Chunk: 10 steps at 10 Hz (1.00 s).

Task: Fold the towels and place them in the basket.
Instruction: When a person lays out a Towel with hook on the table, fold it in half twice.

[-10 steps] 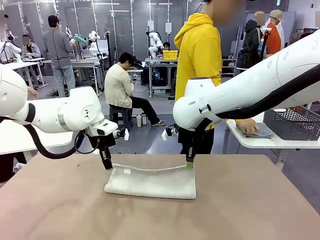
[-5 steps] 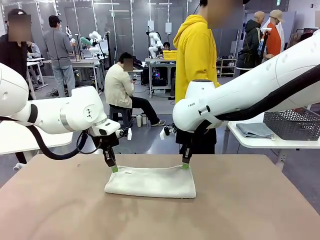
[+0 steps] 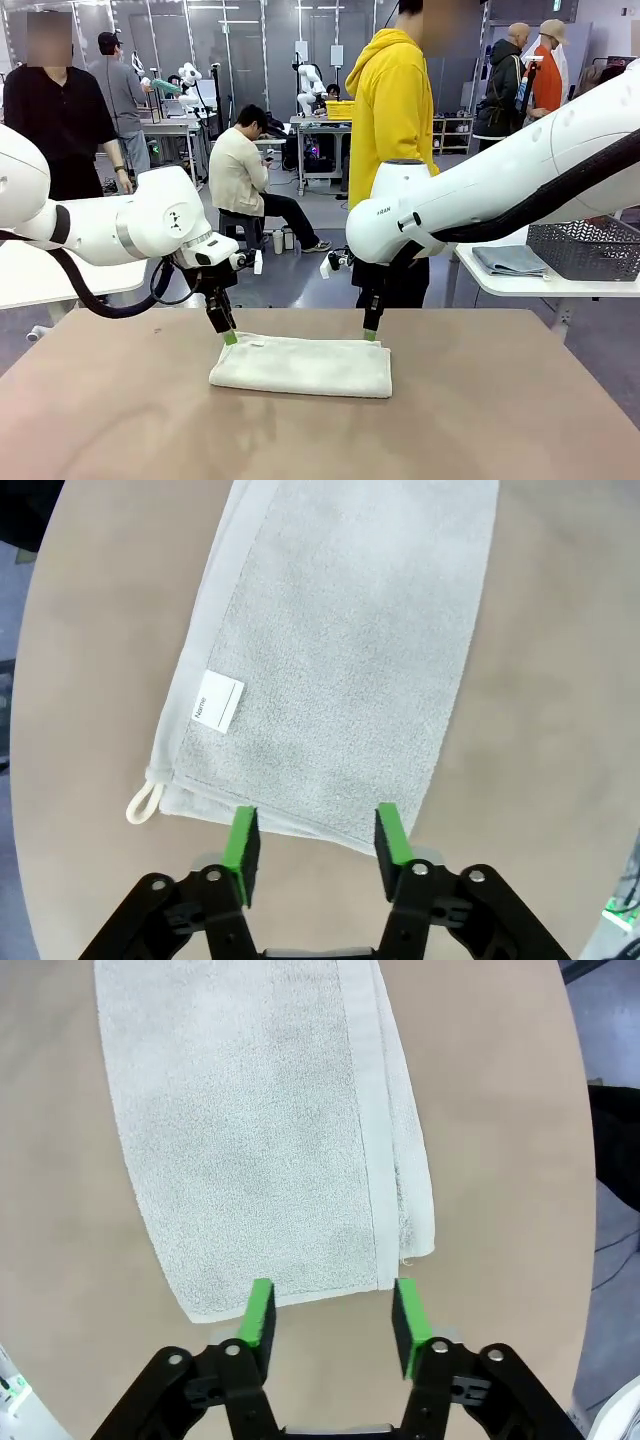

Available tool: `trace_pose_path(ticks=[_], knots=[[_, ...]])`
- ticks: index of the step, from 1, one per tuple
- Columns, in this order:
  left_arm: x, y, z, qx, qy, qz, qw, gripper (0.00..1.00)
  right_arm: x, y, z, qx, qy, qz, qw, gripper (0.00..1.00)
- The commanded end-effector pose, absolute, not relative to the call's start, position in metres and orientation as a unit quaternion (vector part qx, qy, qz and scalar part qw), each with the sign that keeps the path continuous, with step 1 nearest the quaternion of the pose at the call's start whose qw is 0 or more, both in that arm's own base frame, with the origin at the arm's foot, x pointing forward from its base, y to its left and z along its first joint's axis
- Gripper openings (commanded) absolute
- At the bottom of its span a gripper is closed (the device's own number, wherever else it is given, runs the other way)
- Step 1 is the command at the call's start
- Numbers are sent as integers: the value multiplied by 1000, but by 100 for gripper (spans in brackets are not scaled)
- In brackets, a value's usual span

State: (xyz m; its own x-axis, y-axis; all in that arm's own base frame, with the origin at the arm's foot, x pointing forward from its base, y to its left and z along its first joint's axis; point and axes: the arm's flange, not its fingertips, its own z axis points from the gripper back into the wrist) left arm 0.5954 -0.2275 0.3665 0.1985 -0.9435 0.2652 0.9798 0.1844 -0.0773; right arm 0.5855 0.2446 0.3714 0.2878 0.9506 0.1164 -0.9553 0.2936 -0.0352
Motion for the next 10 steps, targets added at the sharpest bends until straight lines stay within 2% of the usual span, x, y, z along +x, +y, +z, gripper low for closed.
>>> trace_pose_path(ticks=[1,2,3,4,7,8,9,10], knots=[[582,-221,367,-127,-102,-632,758,78,578,244,370,15,-68,590,804,100],[579,-222,370,-130,-108,-630,757,100,574,243,373,17,-70,586,807,84],[575,-222,372,-152,-106,-636,749,100,570,243,375,28,-59,590,805,84],[591,-228,370,-119,-84,-626,766,100,585,246,372,20,-60,594,802,84],[587,-229,370,-126,-87,-627,764,100,585,246,372,20,-60,594,802,84],[577,-226,377,-112,-88,-582,800,100,583,247,373,21,-59,595,801,81],[560,-225,384,-119,-93,-533,833,100,570,244,377,4,-43,540,841,99],[539,-221,390,-114,-92,-499,854,100,555,243,382,-1,-39,501,864,100]])
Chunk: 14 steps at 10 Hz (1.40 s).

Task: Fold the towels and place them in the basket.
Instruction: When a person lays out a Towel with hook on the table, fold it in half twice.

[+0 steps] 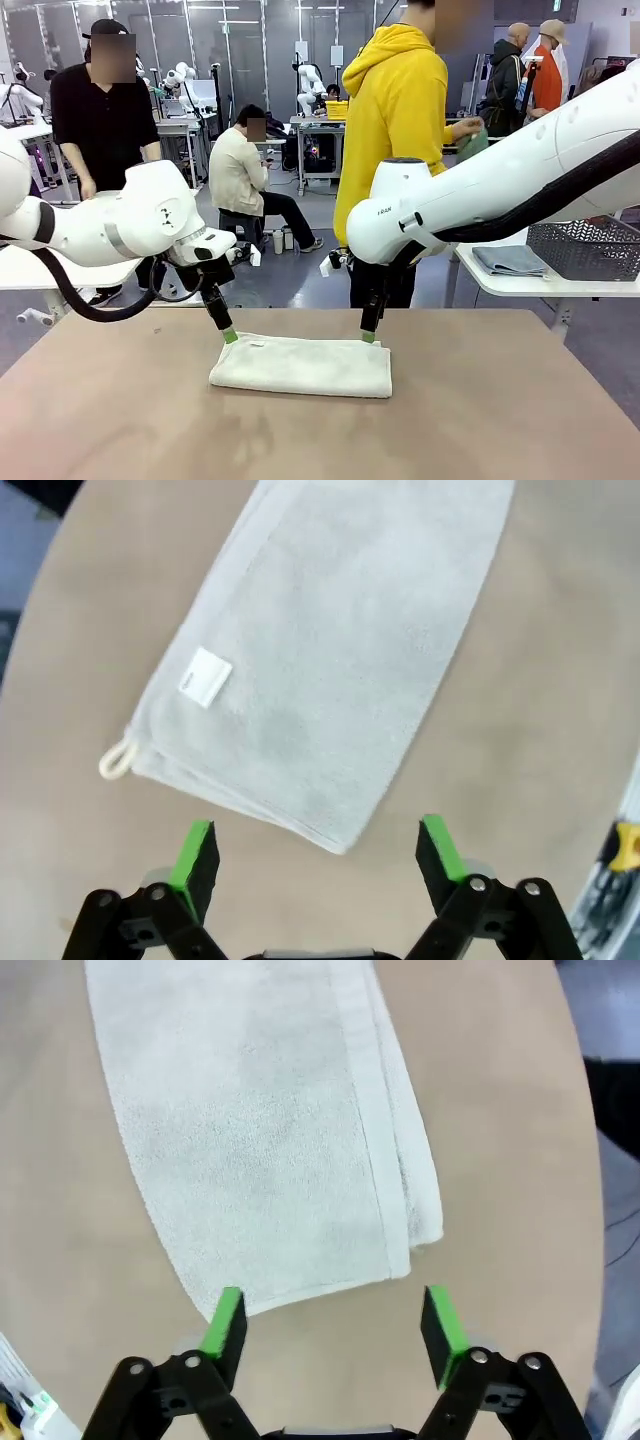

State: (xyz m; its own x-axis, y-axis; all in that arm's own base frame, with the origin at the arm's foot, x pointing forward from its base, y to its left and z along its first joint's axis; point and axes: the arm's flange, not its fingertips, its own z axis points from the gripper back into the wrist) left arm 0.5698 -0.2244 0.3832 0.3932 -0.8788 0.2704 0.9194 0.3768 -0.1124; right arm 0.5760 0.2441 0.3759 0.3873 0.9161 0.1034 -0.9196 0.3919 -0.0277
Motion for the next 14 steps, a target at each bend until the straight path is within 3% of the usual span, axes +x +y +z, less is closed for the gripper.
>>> trace_pose_path(ticks=[1,4,9,10,11,14], knots=[[514,-214,398,-106,-106,-459,876,100,543,240,388,-14,-49,477,877,100],[455,-184,407,-80,-163,-376,909,100,519,231,396,17,-71,300,951,100],[397,-123,423,-78,-183,-418,887,100,509,221,381,104,-96,98,985,100],[393,-116,427,-33,-182,-430,884,100,503,221,385,181,-58,176,966,100],[406,-133,418,-79,-173,-398,898,100,517,222,385,84,-66,135,985,100],[406,-133,418,-79,-173,-398,898,100,515,223,383,115,-64,139,982,100]])
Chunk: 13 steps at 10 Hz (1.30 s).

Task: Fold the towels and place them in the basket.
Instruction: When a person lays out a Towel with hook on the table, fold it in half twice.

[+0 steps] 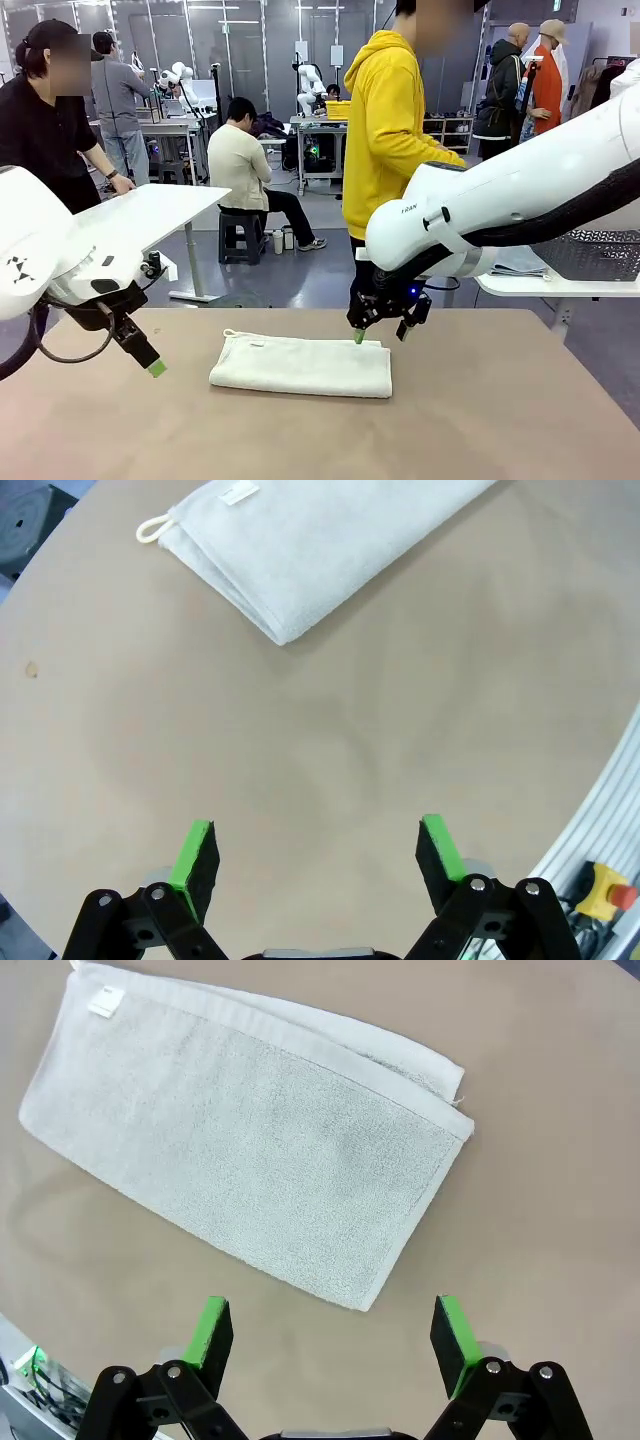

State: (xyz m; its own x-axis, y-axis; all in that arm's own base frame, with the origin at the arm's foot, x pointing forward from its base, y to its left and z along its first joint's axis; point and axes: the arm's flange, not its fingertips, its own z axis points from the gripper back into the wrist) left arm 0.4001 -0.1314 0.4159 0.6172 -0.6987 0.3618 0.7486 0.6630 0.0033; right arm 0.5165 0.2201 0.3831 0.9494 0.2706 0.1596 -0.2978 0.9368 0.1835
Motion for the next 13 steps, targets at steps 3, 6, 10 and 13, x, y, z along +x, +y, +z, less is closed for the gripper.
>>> trace_pose_path(ticks=[3,6,10,13], knots=[[406,-133,418,-79,-173,-398,898,100,526,232,362,113,-46,18,992,100],[406,-133,418,-79,-173,-398,898,100,538,235,336,107,-59,-74,990,100],[406,-133,418,-79,-173,-398,898,100,553,238,312,90,-45,-113,988,100],[406,-133,418,-79,-173,-398,898,100,558,232,309,82,-46,-127,987,100]])
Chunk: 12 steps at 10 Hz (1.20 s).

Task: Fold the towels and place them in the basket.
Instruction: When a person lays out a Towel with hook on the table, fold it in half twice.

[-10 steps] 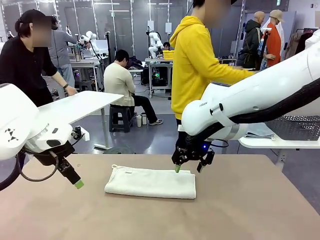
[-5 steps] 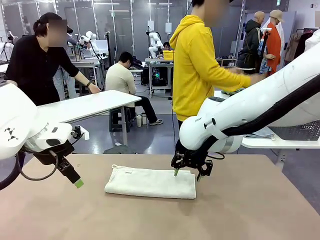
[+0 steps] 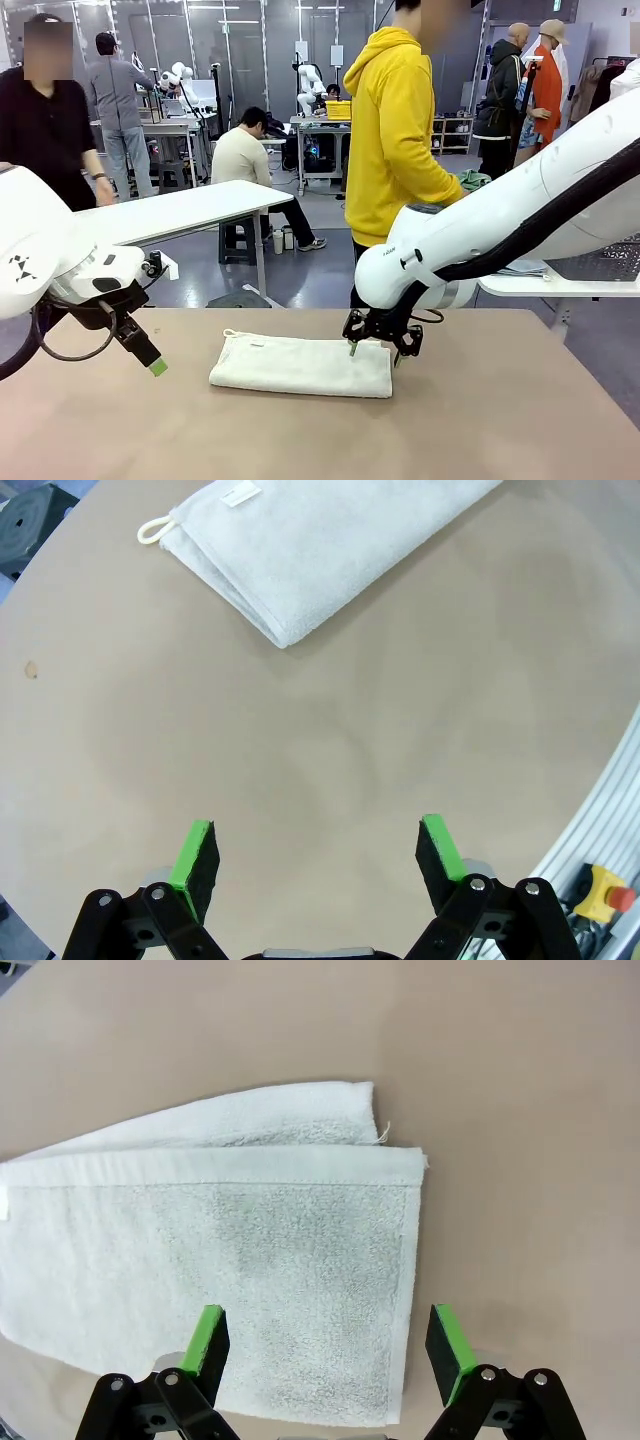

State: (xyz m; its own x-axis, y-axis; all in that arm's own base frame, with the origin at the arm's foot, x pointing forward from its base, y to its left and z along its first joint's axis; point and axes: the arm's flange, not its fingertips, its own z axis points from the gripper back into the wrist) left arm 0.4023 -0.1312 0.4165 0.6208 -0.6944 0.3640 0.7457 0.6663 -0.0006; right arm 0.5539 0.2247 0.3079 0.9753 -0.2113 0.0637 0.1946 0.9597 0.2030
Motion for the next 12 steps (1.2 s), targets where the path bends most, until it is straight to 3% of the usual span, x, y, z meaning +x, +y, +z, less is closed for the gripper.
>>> trace_pose_path(ticks=[1,6,7,8,9,10,11,12], knots=[[406,-133,418,-79,-173,-398,898,100,561,232,306,77,-39,-129,988,100],[406,-133,418,-79,-173,-398,898,100,572,234,294,38,-25,-140,989,100],[406,-133,418,-79,-173,-398,898,100,572,235,292,38,-22,-136,990,91],[406,-133,418,-79,-173,-398,898,100,572,236,291,34,-20,-136,990,49],[406,-133,418,-79,-173,-398,898,100,573,237,290,34,-17,-135,990,31],[406,-133,418,-79,-173,-398,898,100,573,238,289,30,-16,-134,990,0],[406,-133,418,-79,-173,-398,898,100,574,240,288,28,-14,-132,991,32],[406,-133,418,-79,-173,-398,898,100,574,242,288,24,-15,-130,991,0]])
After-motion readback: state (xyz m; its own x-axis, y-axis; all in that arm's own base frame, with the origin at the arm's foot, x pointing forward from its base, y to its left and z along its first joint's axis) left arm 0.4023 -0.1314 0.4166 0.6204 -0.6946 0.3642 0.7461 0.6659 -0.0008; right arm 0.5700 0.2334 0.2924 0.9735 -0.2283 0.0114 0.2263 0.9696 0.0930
